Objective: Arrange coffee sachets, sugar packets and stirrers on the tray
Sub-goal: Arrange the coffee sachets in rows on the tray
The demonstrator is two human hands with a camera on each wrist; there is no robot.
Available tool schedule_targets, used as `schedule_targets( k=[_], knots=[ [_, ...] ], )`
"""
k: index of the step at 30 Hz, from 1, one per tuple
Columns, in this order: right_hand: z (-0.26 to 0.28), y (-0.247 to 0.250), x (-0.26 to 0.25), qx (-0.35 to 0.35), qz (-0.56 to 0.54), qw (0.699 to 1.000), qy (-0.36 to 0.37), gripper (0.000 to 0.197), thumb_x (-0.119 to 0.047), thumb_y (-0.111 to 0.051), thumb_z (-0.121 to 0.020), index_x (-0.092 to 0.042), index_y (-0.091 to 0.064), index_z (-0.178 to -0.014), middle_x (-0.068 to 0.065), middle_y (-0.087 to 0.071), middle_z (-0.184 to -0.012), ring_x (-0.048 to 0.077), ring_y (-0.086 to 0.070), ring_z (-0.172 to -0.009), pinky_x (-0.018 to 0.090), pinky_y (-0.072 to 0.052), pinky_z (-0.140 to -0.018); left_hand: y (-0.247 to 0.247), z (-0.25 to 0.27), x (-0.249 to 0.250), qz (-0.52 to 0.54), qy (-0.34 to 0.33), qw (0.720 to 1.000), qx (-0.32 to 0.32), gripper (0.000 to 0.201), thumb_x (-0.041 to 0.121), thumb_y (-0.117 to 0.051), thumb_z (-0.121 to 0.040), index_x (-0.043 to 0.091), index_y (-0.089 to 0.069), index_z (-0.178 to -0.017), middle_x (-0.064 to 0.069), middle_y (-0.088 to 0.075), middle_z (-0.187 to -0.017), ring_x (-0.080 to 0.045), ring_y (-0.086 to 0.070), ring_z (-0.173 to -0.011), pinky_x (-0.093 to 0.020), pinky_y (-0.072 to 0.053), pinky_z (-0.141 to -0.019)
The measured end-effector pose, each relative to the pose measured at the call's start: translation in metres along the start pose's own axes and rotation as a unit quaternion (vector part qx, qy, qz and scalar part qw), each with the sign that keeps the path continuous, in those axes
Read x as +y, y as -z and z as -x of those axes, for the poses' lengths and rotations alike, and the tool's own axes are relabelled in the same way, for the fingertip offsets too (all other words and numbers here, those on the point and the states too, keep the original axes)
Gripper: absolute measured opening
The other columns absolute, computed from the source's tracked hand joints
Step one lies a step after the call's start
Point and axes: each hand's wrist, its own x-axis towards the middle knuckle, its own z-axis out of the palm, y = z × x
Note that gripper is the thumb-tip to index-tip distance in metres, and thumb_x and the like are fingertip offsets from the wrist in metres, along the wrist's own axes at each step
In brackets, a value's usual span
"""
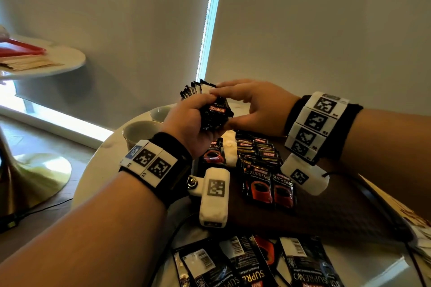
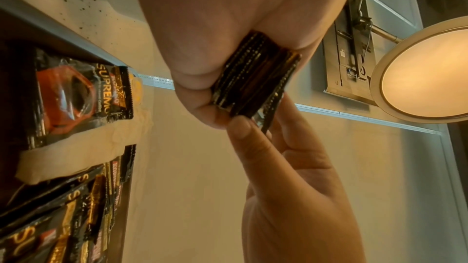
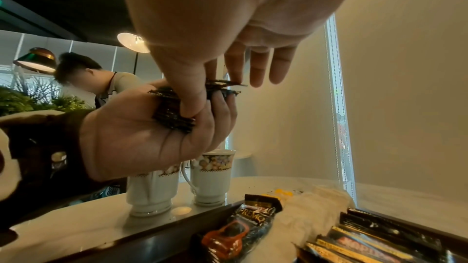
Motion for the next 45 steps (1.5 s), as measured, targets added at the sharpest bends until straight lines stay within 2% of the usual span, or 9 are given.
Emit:
schedule_targets(
  k=[8, 11, 15, 19, 22, 30, 33, 37, 45],
  knots=[
    [0.009, -0.006, 0.007, -0.016, -0.019, 1.000, -0.018, 0.052, -0.038, -0.064, -0.095, -0.039, -0.049, -0.145, -0.018, -0.054, -0.144, -0.005, -0.046, -0.126, 0.023, -0.036, -0.105, 0.003, -0.006, -0.001, 0.016, 0.023, 1.000, 0.002, 0.054, 0.043, -0.061, -0.097, 0.002, -0.058, -0.133, -0.016, -0.067, -0.109, -0.025, -0.066, -0.089, -0.034, -0.058, -0.066],
    [0.012, -0.007, 0.004, 0.017, -0.046, 0.998, -0.049, 0.023, -0.033, -0.050, -0.102, -0.029, -0.067, -0.117, -0.005, -0.069, -0.105, 0.003, -0.059, -0.091, 0.027, -0.047, -0.079, 0.007, -0.009, -0.002, 0.020, 0.018, 1.000, 0.014, 0.040, 0.032, -0.059, -0.098, 0.002, -0.056, -0.123, -0.013, -0.064, -0.097, -0.022, -0.063, -0.082, -0.032, -0.058, -0.063],
    [0.009, -0.003, 0.008, 0.112, -0.079, 0.983, -0.119, 0.034, -0.029, -0.040, -0.107, -0.010, -0.067, -0.100, 0.002, -0.058, -0.071, 0.017, -0.053, -0.063, 0.030, -0.040, -0.059, 0.010, -0.012, -0.003, 0.023, 0.023, 0.999, 0.021, 0.027, 0.015, -0.056, -0.095, 0.005, -0.052, -0.120, -0.009, -0.061, -0.083, -0.016, -0.061, -0.069, -0.031, -0.056, -0.060],
    [0.008, 0.003, 0.015, 0.102, -0.181, 0.962, -0.176, 0.034, -0.034, -0.040, -0.107, -0.016, -0.067, -0.095, 0.006, -0.069, -0.078, 0.010, -0.058, -0.058, 0.023, -0.049, -0.060, 0.009, -0.012, -0.005, -0.017, 0.003, 0.998, 0.058, 0.071, 0.017, -0.070, -0.074, 0.002, -0.048, -0.139, -0.019, -0.058, -0.111, -0.027, -0.061, -0.086, -0.037, -0.057, -0.060],
    [0.010, 0.005, 0.014, 0.085, -0.227, 0.952, -0.186, 0.030, -0.029, -0.040, -0.107, -0.014, -0.063, -0.095, 0.002, -0.065, -0.076, 0.001, -0.058, -0.052, 0.015, -0.048, -0.053, 0.008, -0.011, -0.005, -0.031, -0.006, 0.999, 0.037, 0.076, 0.022, -0.073, -0.073, 0.007, -0.047, -0.143, -0.020, -0.059, -0.117, -0.029, -0.062, -0.090, -0.037, -0.056, -0.060],
    [0.005, -0.004, 0.009, 0.057, -0.156, 0.967, -0.195, 0.027, -0.046, -0.053, -0.100, -0.021, -0.061, -0.104, 0.002, -0.070, -0.093, 0.014, -0.063, -0.076, 0.038, -0.057, -0.074, 0.004, -0.004, -0.004, -0.090, 0.009, 0.994, -0.063, 0.045, 0.017, -0.063, -0.089, -0.002, -0.059, -0.130, -0.016, -0.070, -0.099, -0.024, -0.072, -0.081, -0.033, -0.057, -0.063],
    [0.008, -0.004, 0.008, 0.113, -0.114, 0.979, -0.126, 0.053, -0.054, -0.073, -0.080, -0.027, -0.046, -0.116, -0.006, -0.055, -0.111, 0.008, -0.056, -0.096, 0.024, -0.051, -0.078, 0.006, -0.005, -0.004, -0.085, 0.006, 0.996, -0.040, 0.039, 0.013, -0.057, -0.094, -0.003, -0.057, -0.130, -0.016, -0.069, -0.098, -0.023, -0.072, -0.078, -0.034, -0.057, -0.063],
    [0.012, 0.007, 0.002, 0.041, 0.000, 0.999, 0.005, 0.057, -0.051, -0.083, -0.066, -0.018, -0.058, -0.105, -0.002, -0.049, -0.130, 0.011, -0.045, -0.116, 0.009, -0.036, -0.092, 0.006, -0.006, -0.004, -0.080, 0.007, 0.996, -0.041, 0.050, 0.010, -0.056, -0.093, -0.002, -0.048, -0.140, -0.019, -0.067, -0.098, -0.026, -0.073, -0.074, -0.036, -0.057, -0.058],
    [0.006, -0.001, 0.000, 0.021, 0.024, 0.999, -0.007, 0.036, -0.038, -0.080, -0.072, -0.022, -0.056, -0.093, 0.001, -0.053, -0.112, 0.016, -0.052, -0.101, 0.030, -0.053, -0.088, 0.004, -0.006, -0.005, -0.091, -0.012, 0.995, -0.034, 0.061, 0.026, -0.067, -0.084, 0.000, -0.052, -0.137, -0.021, -0.069, -0.111, -0.028, -0.072, -0.086, -0.037, -0.059, -0.067]
  ],
)
